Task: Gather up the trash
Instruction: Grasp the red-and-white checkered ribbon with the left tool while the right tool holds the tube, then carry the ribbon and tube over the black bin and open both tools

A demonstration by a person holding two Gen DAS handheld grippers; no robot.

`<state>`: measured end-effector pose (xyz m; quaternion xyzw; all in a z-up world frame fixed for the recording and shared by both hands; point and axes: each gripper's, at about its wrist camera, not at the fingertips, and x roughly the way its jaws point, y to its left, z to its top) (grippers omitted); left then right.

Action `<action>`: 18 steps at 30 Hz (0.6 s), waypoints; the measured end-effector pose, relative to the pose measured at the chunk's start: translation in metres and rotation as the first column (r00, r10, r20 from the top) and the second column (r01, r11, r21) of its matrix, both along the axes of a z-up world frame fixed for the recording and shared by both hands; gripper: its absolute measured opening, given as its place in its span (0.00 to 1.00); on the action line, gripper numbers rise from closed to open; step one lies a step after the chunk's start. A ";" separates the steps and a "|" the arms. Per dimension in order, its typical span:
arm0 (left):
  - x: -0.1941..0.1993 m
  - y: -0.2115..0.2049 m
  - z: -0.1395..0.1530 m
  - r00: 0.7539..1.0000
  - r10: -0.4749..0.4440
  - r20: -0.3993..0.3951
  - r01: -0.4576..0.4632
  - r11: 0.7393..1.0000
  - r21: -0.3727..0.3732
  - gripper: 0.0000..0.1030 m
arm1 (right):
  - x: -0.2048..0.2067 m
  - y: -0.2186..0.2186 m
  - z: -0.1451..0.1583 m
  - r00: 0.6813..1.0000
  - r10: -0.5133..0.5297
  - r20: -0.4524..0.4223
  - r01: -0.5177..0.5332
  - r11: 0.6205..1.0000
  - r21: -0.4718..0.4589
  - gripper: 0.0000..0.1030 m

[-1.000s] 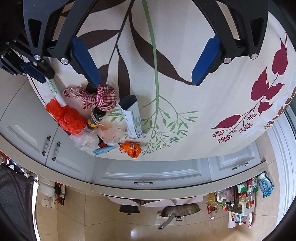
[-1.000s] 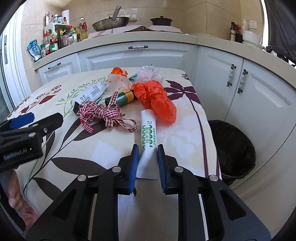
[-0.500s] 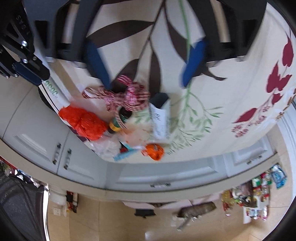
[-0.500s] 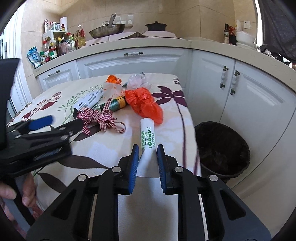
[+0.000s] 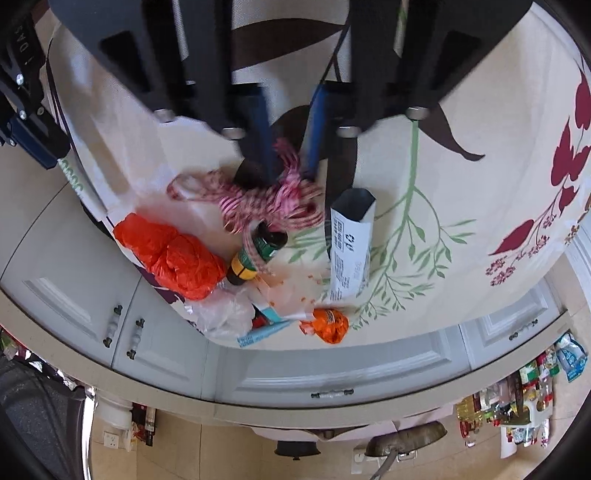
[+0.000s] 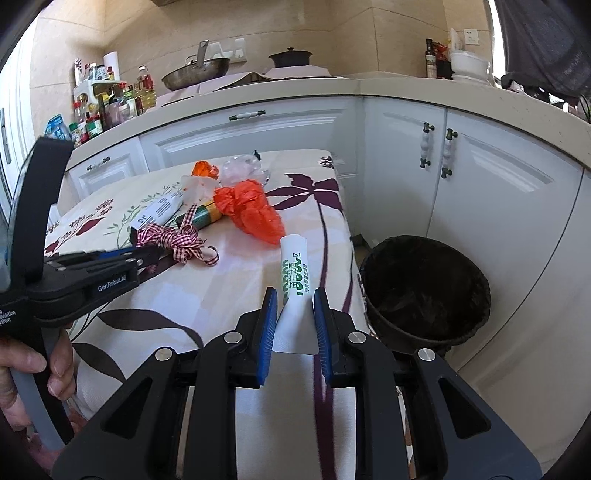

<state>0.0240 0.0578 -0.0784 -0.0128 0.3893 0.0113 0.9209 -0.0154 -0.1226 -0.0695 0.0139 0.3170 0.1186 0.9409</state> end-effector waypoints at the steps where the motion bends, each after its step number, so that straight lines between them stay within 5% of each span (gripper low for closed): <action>1: -0.001 0.001 0.000 1.000 0.001 0.005 -0.001 1.000 -0.009 0.06 | 0.001 -0.002 0.000 1.000 -0.004 0.000 0.004 1.000 0.003 0.19; 18: -0.024 0.000 0.039 0.990 0.000 0.144 0.003 1.000 -0.020 0.02 | -0.001 -0.018 0.014 0.997 -0.057 0.047 0.058 0.998 -0.008 0.19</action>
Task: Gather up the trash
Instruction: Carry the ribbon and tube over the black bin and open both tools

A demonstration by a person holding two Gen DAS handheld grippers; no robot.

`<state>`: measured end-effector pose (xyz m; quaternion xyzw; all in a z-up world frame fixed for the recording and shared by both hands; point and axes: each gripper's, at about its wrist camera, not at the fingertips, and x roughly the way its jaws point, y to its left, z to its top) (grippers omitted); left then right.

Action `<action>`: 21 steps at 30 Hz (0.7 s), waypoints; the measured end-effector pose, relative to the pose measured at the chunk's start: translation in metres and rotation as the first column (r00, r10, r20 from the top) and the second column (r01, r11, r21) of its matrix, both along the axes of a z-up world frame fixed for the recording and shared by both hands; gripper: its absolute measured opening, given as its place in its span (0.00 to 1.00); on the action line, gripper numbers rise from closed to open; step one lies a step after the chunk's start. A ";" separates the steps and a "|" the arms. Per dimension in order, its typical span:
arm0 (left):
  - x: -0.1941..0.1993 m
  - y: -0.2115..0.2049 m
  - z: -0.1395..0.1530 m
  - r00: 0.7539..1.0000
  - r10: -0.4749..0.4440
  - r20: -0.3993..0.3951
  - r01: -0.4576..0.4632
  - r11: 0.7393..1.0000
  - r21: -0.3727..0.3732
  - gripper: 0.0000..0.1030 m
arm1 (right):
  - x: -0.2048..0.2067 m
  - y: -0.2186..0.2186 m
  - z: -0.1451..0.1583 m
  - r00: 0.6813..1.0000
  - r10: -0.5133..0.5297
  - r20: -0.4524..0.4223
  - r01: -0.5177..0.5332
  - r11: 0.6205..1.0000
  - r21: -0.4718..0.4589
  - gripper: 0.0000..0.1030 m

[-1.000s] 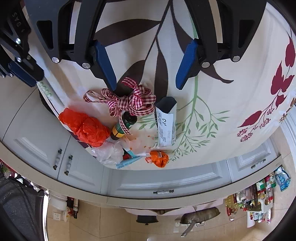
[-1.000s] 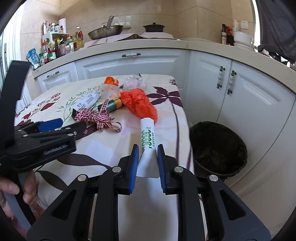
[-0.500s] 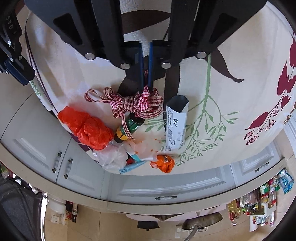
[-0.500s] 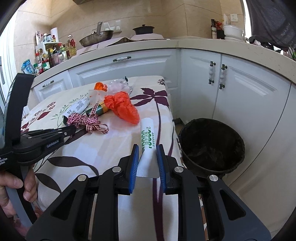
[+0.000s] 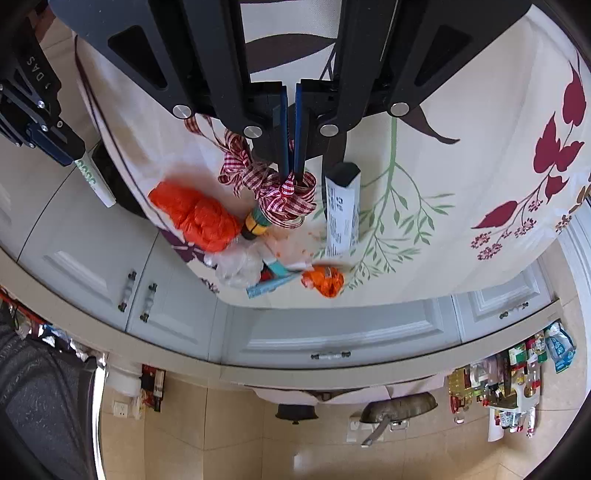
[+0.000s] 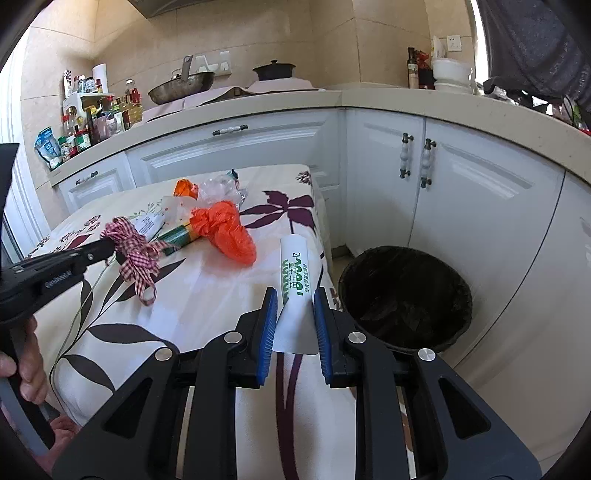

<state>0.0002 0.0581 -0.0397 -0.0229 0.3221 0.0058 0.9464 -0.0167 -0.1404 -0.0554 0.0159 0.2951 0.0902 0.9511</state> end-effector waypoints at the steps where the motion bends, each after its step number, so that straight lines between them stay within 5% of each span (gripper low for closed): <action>1: 0.000 0.001 0.002 1.000 -0.001 0.005 0.001 1.000 -0.004 0.03 | 0.000 -0.001 0.002 1.000 -0.003 0.003 0.003 1.000 0.000 0.19; 21: 0.029 -0.077 0.027 0.983 -0.167 0.077 0.169 0.985 -0.023 0.02 | 0.028 -0.077 0.017 0.982 -0.173 0.072 0.175 0.984 -0.029 0.19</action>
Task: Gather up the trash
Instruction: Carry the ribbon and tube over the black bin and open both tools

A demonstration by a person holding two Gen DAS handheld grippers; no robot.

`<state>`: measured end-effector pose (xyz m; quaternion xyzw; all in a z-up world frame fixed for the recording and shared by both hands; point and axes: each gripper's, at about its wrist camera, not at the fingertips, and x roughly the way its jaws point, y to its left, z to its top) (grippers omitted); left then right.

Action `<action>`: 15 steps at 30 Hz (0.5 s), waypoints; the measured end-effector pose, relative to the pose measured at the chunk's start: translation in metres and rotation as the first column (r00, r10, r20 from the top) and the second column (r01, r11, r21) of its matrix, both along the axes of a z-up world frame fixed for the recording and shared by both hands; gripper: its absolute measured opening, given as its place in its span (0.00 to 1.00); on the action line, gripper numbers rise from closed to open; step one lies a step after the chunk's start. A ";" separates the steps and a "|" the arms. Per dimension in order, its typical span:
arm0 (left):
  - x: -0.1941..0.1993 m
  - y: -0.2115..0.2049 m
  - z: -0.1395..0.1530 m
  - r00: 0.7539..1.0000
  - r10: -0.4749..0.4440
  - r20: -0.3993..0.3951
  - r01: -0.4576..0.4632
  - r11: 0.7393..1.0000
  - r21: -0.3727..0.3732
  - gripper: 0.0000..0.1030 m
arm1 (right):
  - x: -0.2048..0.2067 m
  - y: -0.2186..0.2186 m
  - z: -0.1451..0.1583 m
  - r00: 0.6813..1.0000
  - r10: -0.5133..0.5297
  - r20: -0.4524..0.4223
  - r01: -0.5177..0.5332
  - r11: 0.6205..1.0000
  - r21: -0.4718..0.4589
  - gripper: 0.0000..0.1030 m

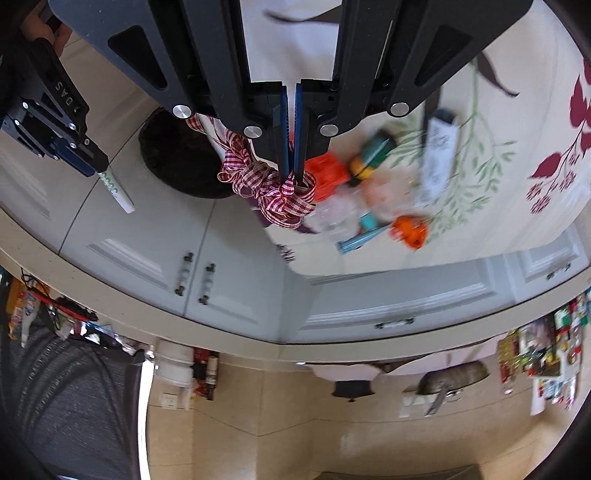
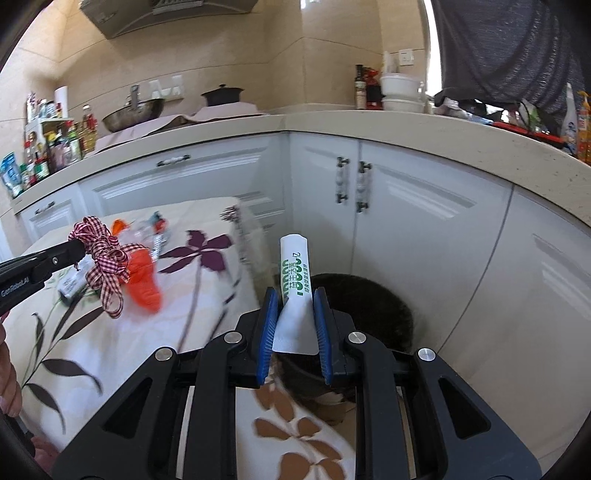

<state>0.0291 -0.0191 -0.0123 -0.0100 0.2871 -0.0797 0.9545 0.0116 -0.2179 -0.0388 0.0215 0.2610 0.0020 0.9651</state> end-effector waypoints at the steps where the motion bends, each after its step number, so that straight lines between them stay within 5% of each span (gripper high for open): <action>1: 0.005 -0.008 0.001 1.000 -0.013 -0.003 0.013 1.000 -0.001 0.02 | 0.004 -0.006 -0.001 1.000 -0.009 0.000 0.009 1.000 0.000 0.19; 15: 0.066 -0.099 -0.009 0.995 -0.086 -0.043 0.087 0.995 0.043 0.02 | 0.060 -0.075 -0.013 0.995 -0.104 0.004 0.104 0.994 0.025 0.19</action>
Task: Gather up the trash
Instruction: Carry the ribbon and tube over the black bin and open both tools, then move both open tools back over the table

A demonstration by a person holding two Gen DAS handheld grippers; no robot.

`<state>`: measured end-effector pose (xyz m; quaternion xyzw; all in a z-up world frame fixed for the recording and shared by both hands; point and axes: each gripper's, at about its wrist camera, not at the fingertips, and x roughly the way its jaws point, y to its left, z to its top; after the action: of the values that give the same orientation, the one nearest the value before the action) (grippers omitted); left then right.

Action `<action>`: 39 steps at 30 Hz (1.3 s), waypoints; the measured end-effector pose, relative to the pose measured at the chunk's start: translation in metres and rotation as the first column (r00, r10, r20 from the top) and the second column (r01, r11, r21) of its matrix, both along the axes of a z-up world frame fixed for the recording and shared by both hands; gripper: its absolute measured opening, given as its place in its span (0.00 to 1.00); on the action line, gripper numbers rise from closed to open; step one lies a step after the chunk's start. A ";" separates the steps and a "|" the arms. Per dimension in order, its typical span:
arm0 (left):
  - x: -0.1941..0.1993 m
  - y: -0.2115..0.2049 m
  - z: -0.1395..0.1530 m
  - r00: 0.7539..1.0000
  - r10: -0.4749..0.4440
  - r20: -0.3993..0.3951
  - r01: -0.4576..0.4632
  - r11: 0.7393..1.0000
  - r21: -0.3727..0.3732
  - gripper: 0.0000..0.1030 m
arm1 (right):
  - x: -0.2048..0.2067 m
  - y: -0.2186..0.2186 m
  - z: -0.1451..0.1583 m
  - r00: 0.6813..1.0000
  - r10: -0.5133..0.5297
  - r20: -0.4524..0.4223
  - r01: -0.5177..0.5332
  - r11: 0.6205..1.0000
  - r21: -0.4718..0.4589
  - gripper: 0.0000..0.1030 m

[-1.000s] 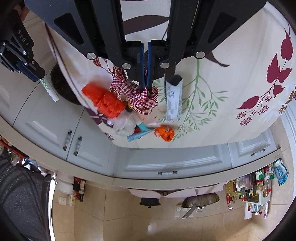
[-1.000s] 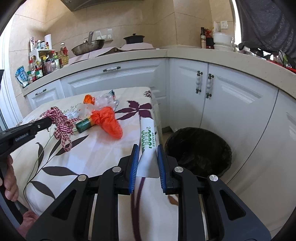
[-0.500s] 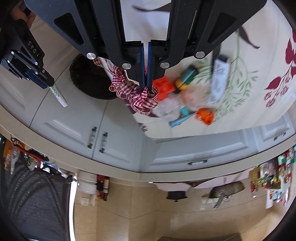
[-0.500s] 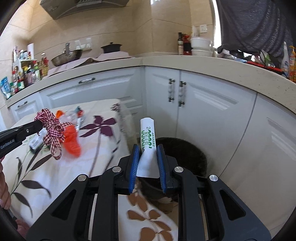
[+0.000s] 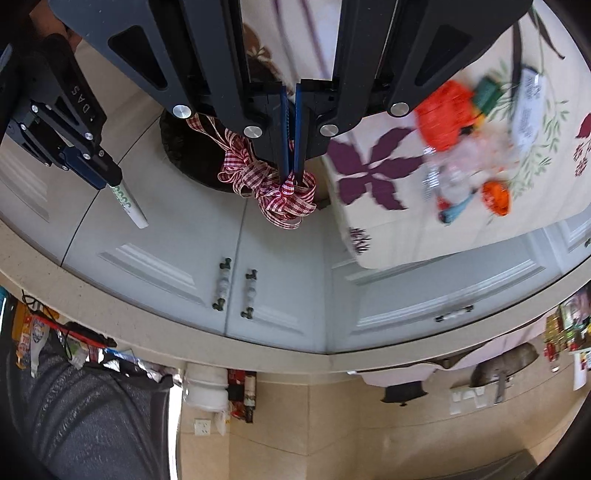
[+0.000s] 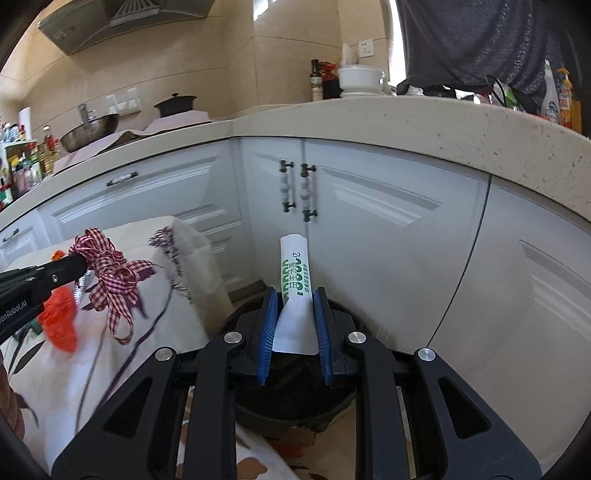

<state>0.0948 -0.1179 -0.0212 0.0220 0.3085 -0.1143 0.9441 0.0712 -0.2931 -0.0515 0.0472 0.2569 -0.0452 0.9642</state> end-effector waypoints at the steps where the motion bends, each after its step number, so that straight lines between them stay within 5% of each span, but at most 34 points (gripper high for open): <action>1: 0.004 -0.005 -0.001 1.000 -0.002 -0.003 0.002 1.000 0.002 0.02 | 0.005 -0.005 -0.002 1.000 -0.005 -0.004 0.005 1.000 0.004 0.19; 13: 0.046 -0.048 -0.018 0.999 0.013 -0.046 -0.011 0.999 0.032 0.03 | 0.049 -0.030 -0.029 0.999 -0.025 -0.038 0.026 0.999 0.028 0.20; 21: 0.060 -0.055 -0.023 0.998 0.030 -0.051 -0.028 0.999 0.039 0.37 | 0.067 -0.032 -0.043 0.997 -0.037 -0.070 0.040 0.998 0.040 0.24; 39: 0.021 0.011 0.012 0.998 0.068 -0.013 -0.068 0.998 -0.005 0.52 | 0.038 0.021 0.003 0.999 0.047 -0.003 -0.046 0.997 0.060 0.41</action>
<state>0.1161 -0.1070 -0.0093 0.0080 0.3146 -0.0831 0.9456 0.1093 -0.2719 -0.0488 0.0699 0.2611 -0.0151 0.9627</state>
